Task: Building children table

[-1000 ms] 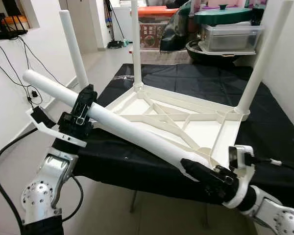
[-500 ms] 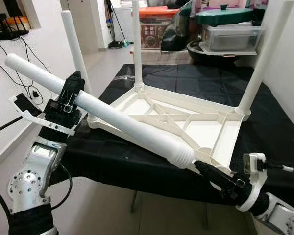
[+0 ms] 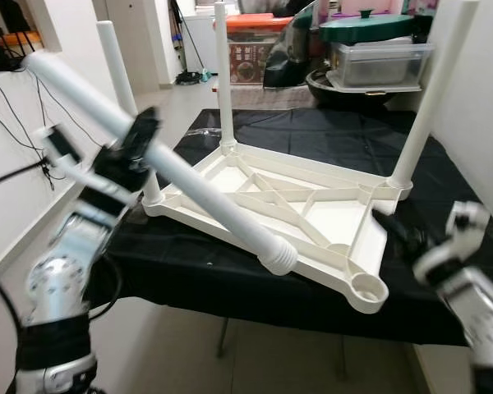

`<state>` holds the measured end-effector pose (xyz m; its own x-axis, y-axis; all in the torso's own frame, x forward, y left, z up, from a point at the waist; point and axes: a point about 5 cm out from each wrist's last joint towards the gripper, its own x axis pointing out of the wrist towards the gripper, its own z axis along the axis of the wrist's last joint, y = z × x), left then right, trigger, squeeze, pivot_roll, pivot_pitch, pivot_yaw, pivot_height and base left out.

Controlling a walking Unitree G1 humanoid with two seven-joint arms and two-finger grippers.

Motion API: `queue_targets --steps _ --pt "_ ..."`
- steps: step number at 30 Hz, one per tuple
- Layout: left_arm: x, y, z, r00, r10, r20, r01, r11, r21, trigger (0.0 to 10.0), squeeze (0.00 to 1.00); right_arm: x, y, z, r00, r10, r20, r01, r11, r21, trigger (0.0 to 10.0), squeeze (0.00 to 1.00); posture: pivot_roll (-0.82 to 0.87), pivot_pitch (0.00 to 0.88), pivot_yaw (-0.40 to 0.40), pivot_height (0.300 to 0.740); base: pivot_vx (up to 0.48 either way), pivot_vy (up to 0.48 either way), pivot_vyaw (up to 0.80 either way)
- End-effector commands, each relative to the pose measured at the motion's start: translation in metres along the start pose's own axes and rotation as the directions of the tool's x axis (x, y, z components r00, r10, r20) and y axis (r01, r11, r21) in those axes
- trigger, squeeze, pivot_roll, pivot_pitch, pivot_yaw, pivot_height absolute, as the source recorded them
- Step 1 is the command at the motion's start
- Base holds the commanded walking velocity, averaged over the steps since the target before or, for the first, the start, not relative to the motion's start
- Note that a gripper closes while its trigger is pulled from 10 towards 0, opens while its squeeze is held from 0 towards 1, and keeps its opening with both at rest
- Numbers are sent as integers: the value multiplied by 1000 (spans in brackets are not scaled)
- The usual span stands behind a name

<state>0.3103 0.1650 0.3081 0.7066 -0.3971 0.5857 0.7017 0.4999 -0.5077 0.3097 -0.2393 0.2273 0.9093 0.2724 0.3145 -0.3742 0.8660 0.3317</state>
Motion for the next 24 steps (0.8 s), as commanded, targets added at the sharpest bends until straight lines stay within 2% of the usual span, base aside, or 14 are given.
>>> queue_targets --steps 1,4,7,18,24 --pt "-3 2 4 1000 15 25 -16 1000 14 10000 0 -4 -2 -2 1000 -27 -11 26 1000 -17 10000 0 -22 0 45 740 0 0 0" --pt "12 -16 12 996 -78 37 78 997 16 10000 0 14 23 12 996 73 42 -71 996 -60 10000 0 -21 0 44 740 0 0 -521" --pt "18 -24 13 991 -131 22 130 991 26 10000 0 23 32 18 992 111 67 -105 991 -85 10000 0 -23 0 43 740 0 0 -777" --pt "24 -22 6 987 -159 -10 159 985 59 10000 0 28 34 16 992 94 83 -82 988 -133 10000 0 -30 0 42 740 0 0 -775" --pt "33 -24 0 980 -197 -33 199 978 56 10000 0 33 47 16 987 130 93 -117 984 -133 10000 0 -36 0 45 740 0 0 -772"
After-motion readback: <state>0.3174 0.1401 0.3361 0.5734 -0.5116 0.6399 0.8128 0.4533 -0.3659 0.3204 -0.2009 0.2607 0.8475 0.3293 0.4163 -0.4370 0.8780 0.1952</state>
